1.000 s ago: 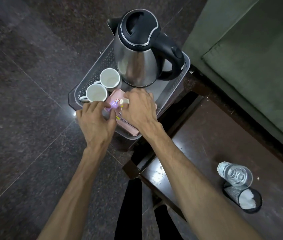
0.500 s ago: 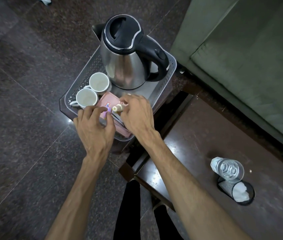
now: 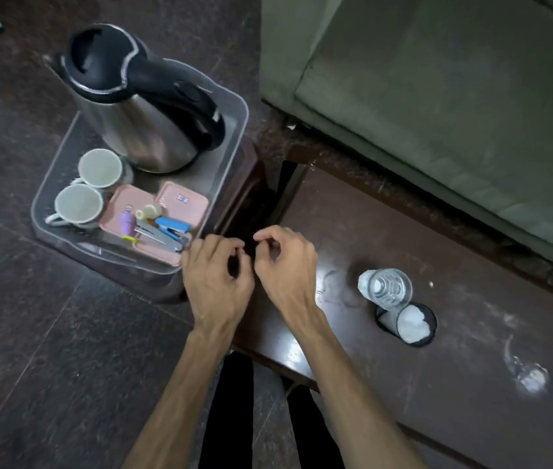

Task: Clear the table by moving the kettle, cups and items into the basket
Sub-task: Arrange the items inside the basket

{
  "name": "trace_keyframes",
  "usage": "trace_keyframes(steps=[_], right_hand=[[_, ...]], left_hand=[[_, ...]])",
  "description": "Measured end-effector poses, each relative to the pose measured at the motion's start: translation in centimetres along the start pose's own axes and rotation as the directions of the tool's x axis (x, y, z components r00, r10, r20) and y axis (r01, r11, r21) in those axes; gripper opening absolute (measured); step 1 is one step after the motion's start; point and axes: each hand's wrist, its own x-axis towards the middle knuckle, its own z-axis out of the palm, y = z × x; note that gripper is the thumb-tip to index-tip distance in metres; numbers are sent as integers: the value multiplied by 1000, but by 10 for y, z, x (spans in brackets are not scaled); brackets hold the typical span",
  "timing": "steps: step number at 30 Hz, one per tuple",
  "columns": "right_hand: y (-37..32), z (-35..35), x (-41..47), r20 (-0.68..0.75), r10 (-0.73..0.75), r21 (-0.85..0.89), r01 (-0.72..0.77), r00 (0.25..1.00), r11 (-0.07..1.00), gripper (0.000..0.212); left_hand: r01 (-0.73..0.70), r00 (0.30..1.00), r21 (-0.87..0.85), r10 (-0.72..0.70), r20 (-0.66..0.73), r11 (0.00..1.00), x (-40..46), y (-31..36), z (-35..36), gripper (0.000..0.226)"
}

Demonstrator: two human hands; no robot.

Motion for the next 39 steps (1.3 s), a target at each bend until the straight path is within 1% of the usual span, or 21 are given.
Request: trace_keyframes(steps=[3, 4, 6, 8, 9, 11, 12, 14, 16, 17, 19, 21, 23, 27, 32, 35, 39], right_hand=[[36, -27, -15, -51, 90, 19, -89, 995, 996, 18], [48, -37, -20, -89, 115, 18, -113, 989, 993, 17], [73, -56, -30, -183, 163, 9, -164, 969, 986, 17], [100, -77, -42, -293, 200, -15, -214, 935, 977, 22], [114, -87, -48, -352, 207, -43, -236, 913, 971, 28], [142, -105, -59, -444, 223, -125, -307, 868, 943, 47], [155, -112, -64, -459, 257, -165, -366, 851, 916, 59], [181, -124, -72, -399, 367, -243, -483, 840, 841, 86], [204, -132, -78, -276, 483, -306, -552, 831, 775, 108], [213, -134, -79, -218, 524, -321, -568, 823, 758, 113], [229, -137, -80, -153, 547, -305, -566, 823, 766, 109], [239, -141, -82, -156, 514, -249, -538, 843, 806, 99], [239, -142, -80, -186, 486, -209, -518, 854, 829, 95], [253, -158, -73, -219, 478, -150, -514, 850, 845, 98], [258, -167, -62, -183, 436, -170, -465, 881, 869, 106], [258, -166, -59, -138, 417, -193, -437, 898, 879, 107], [258, -162, -57, -116, 404, -242, -420, 908, 875, 110]], left_hand=[[-63, 988, -24, 66, 142, 998, -22, 29, 24, 8], [-67, 977, -44, 74, 198, 997, -29, 38, 32, 10], [-74, 939, -83, 98, 329, 994, -42, 58, 49, 24], [-117, 876, -112, 155, 456, 987, -51, 80, 67, 41], [-142, 842, -121, 184, 508, 982, -54, 91, 76, 52], [-185, 760, -134, 228, 608, 974, -56, 111, 94, 75], [-215, 714, -138, 252, 654, 967, -56, 121, 103, 87], [-302, 621, -135, 303, 723, 944, -55, 139, 121, 104], [-393, 539, -114, 330, 775, 912, -55, 154, 139, 112], [-428, 504, -97, 326, 799, 899, -55, 161, 146, 114], [-447, 458, -65, 291, 840, 892, -57, 171, 157, 111], [-433, 462, -35, 255, 850, 901, -60, 177, 165, 104], [-397, 520, -12, 236, 821, 918, -60, 173, 167, 96], [-363, 618, 7, 235, 750, 932, -69, 175, 166, 90], [-313, 704, 76, 177, 688, 947, -78, 162, 157, 85], [-264, 733, 100, 133, 667, 959, -78, 159, 153, 82], [-251, 732, 106, 117, 672, 962, -76, 161, 153, 89]])
